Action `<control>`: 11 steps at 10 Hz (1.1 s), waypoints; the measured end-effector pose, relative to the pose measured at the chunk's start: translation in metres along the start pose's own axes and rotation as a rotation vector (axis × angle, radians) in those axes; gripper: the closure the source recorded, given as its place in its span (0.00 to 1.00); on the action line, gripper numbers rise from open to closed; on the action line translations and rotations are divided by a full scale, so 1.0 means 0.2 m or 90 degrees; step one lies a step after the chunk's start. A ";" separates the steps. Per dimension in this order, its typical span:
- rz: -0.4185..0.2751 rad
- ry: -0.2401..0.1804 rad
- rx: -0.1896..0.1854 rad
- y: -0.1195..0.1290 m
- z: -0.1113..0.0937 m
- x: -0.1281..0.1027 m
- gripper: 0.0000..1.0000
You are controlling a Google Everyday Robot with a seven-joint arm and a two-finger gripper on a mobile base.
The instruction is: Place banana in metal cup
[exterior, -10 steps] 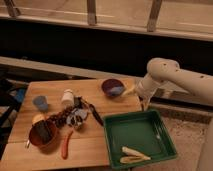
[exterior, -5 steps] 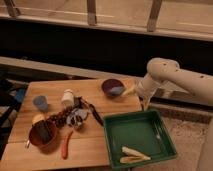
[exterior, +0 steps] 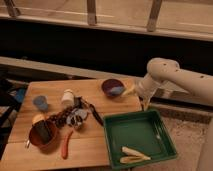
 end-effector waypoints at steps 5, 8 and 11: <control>-0.018 -0.012 0.016 -0.02 -0.04 0.09 0.20; -0.015 -0.016 0.032 -0.17 -0.05 0.23 0.20; -0.006 0.003 0.051 -0.28 0.09 0.33 0.20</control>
